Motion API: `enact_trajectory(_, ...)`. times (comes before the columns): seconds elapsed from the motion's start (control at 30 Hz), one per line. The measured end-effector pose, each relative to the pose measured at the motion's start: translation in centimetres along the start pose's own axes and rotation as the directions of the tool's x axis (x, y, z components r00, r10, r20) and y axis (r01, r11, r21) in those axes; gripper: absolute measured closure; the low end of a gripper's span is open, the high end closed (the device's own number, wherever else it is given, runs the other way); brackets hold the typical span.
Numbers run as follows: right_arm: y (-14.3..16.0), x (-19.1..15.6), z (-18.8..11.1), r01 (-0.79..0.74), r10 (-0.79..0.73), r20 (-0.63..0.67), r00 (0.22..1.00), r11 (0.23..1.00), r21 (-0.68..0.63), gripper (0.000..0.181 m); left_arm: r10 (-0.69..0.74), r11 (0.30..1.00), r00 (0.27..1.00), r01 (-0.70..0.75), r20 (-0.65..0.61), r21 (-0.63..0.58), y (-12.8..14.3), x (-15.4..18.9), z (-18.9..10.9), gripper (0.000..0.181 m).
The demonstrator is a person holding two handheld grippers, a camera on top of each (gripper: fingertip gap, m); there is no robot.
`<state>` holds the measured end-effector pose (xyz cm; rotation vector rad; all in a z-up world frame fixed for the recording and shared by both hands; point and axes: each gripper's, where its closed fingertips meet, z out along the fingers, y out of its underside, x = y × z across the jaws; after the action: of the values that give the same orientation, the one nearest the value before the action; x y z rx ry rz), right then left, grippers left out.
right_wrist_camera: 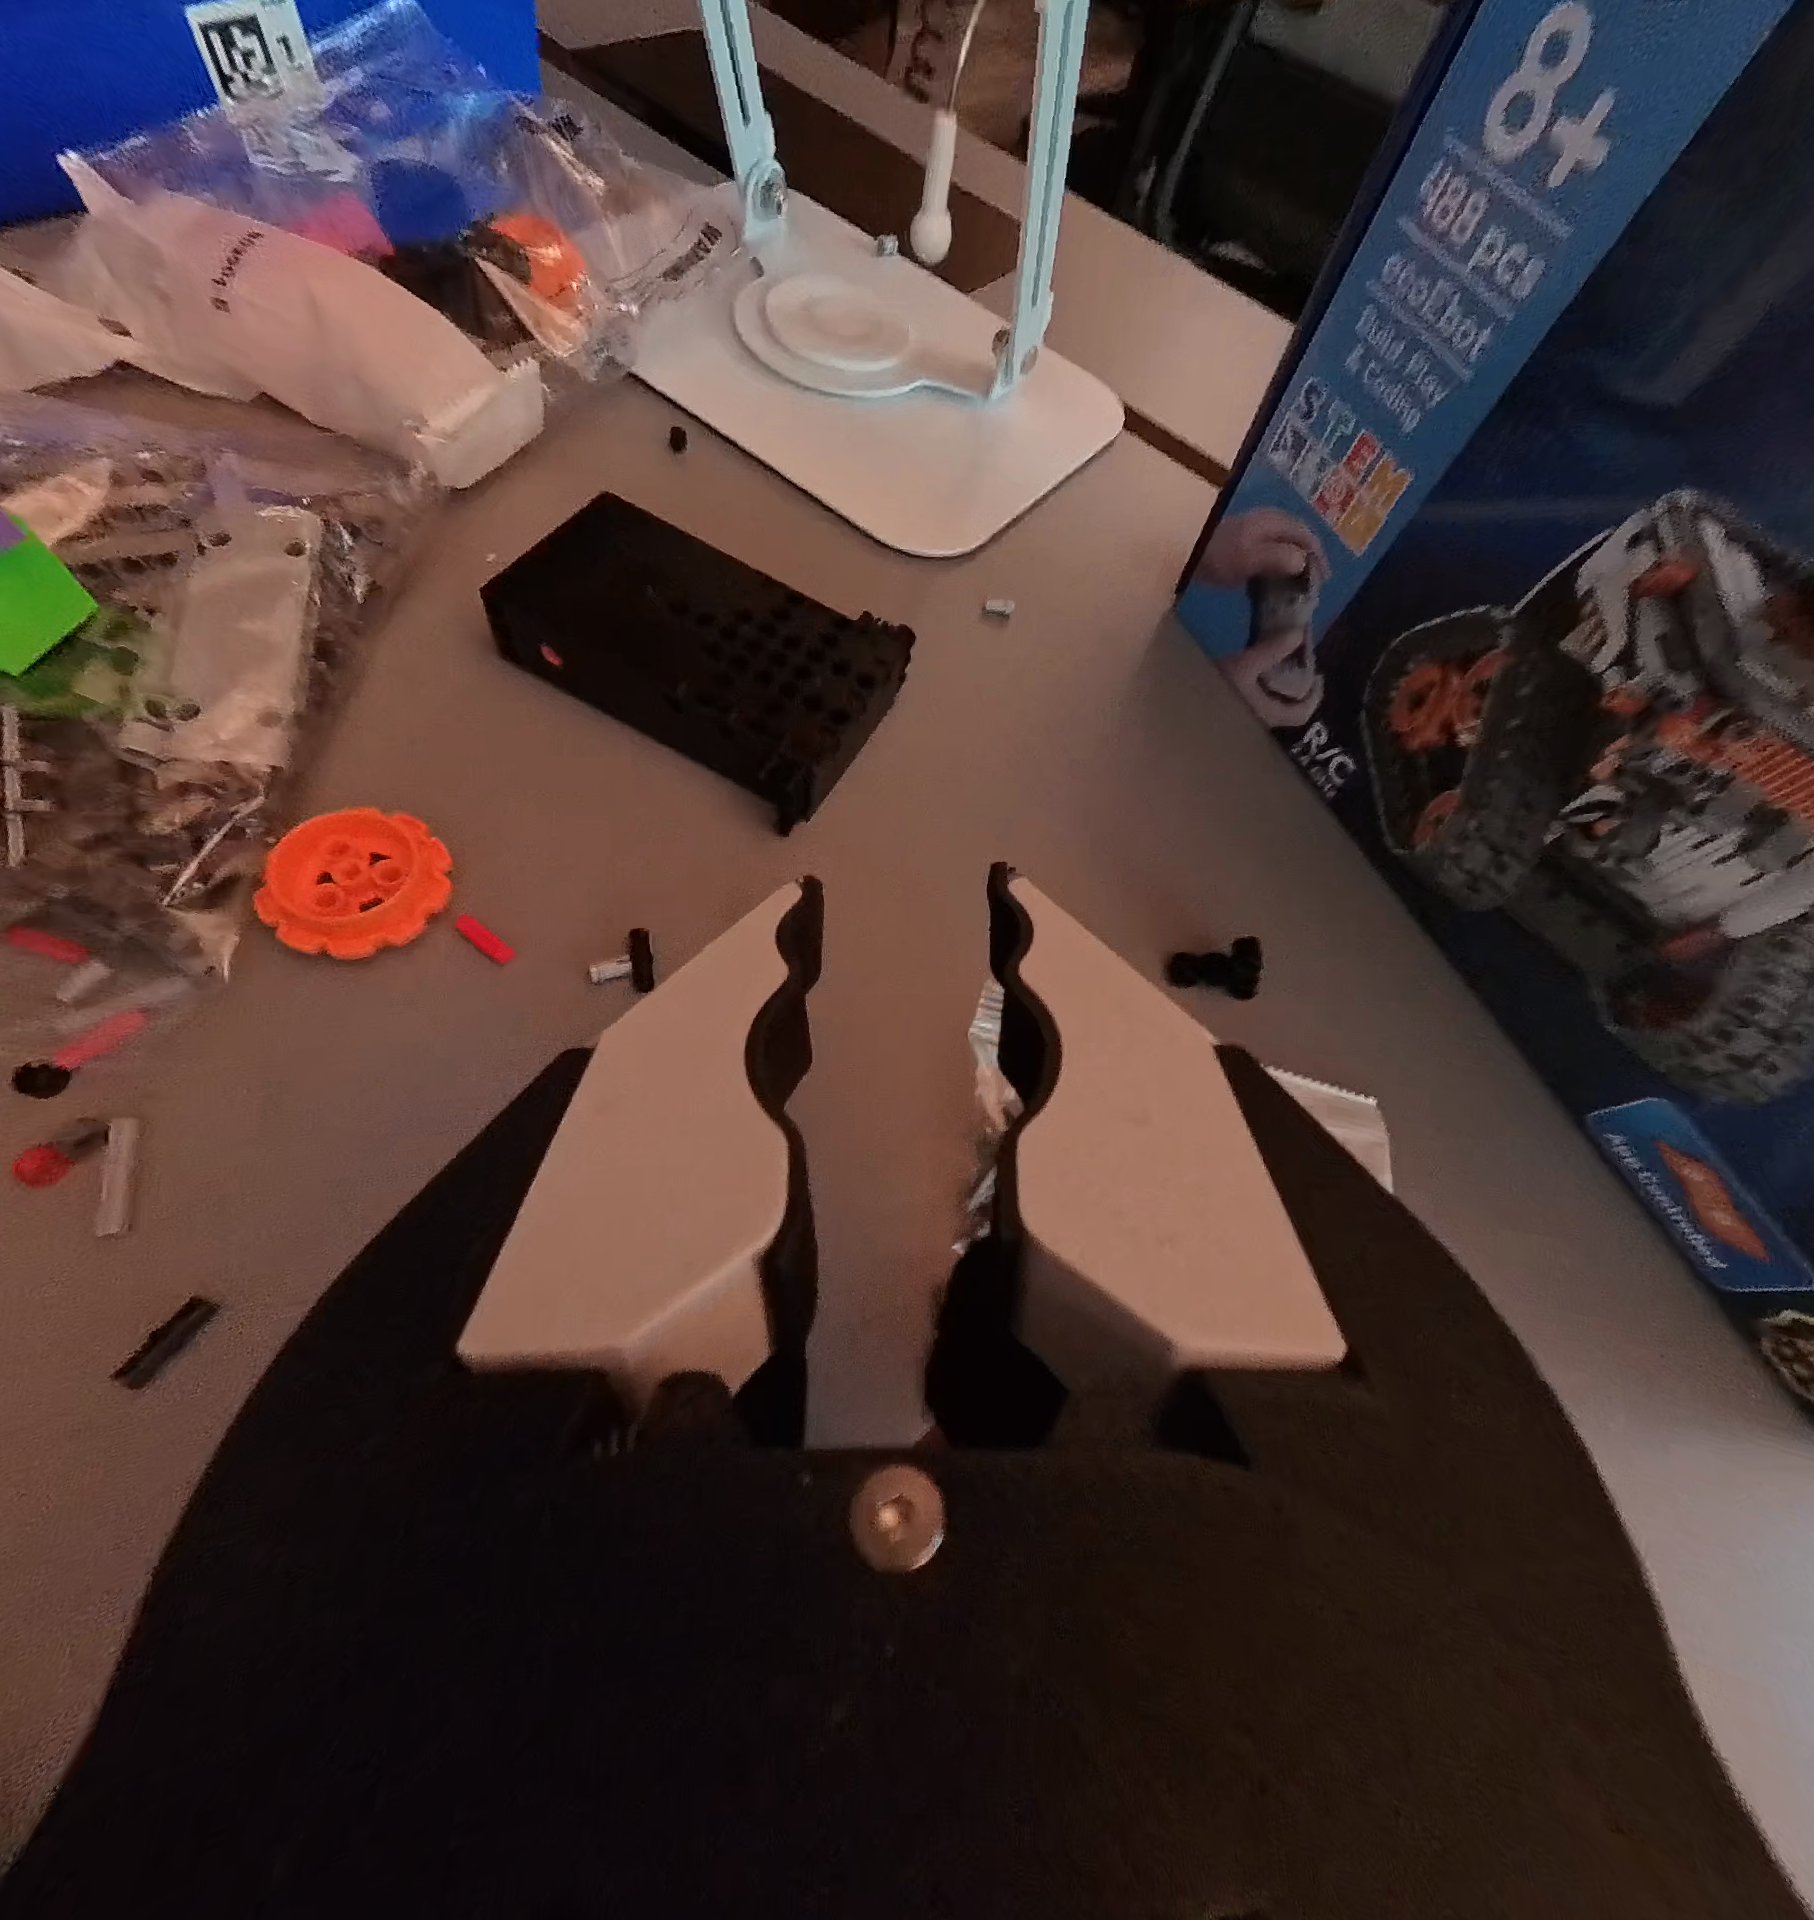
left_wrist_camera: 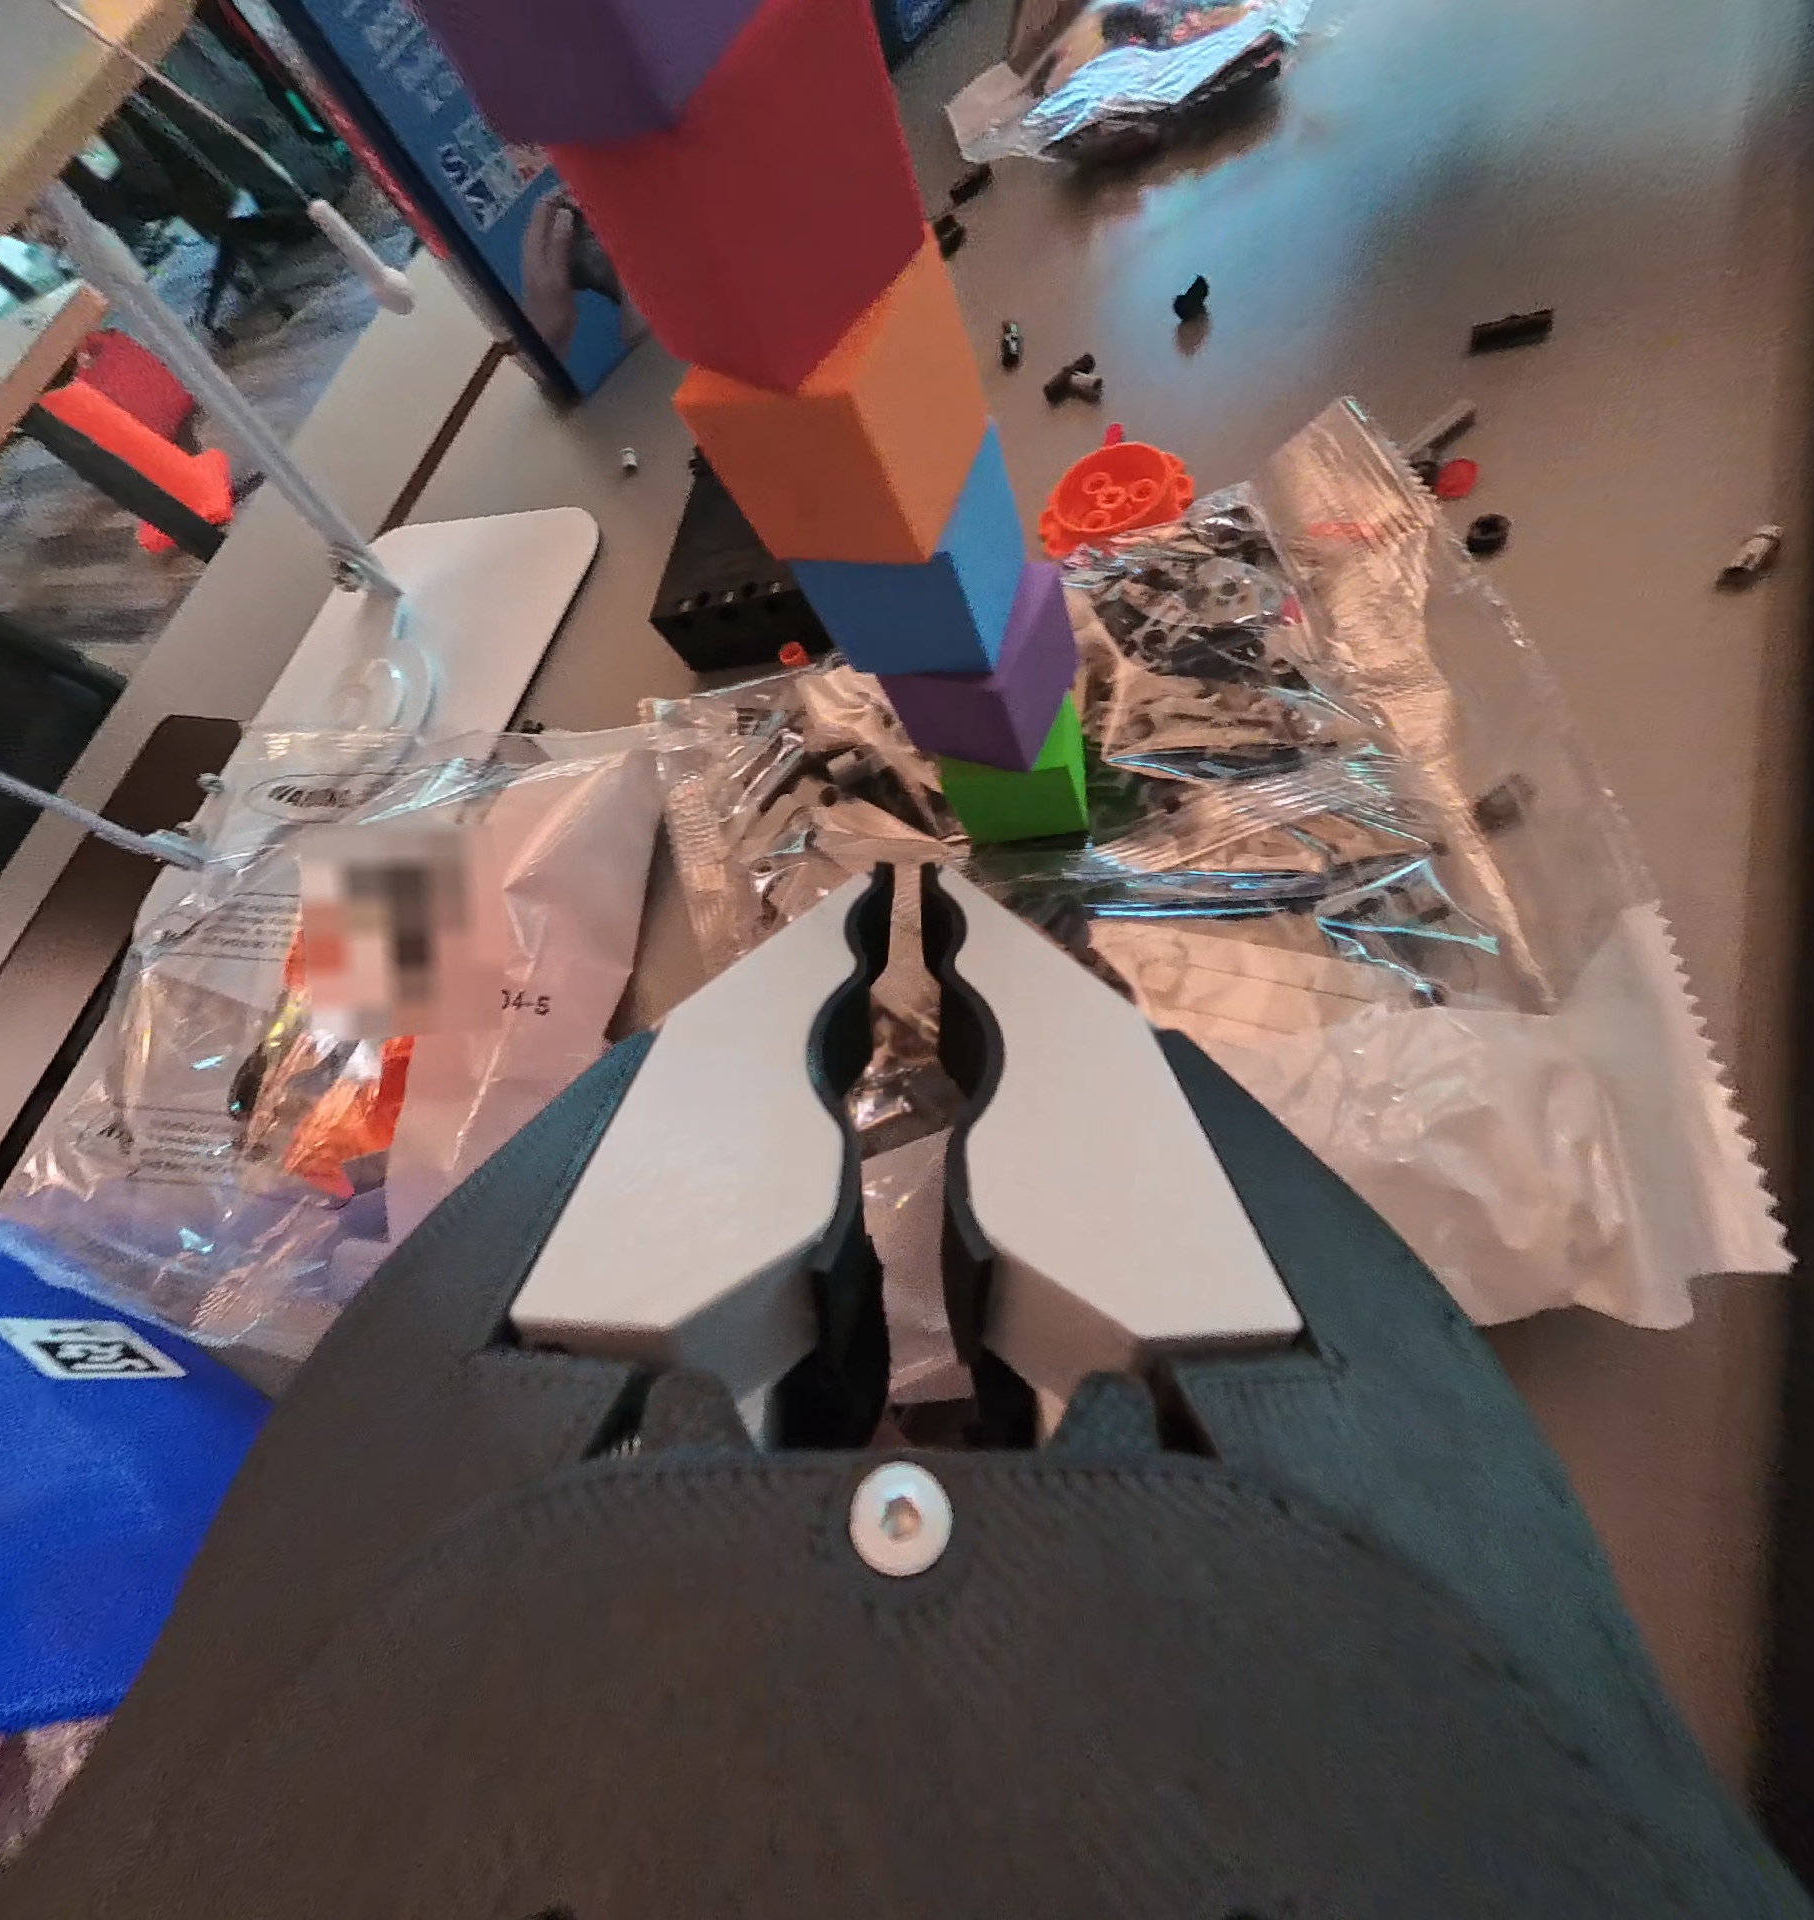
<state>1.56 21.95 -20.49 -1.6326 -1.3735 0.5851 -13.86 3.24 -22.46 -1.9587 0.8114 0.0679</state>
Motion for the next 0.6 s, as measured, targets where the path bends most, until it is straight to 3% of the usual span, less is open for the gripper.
enact_trajectory(0.6,-0.8,0.2,-0.8,-0.054,0.054,0.011,0.999,0.996,0.070,0.151,0.033,0.999,0.998,-0.032,-0.052,0.012,-1.3,1.7,1.5,0.177)
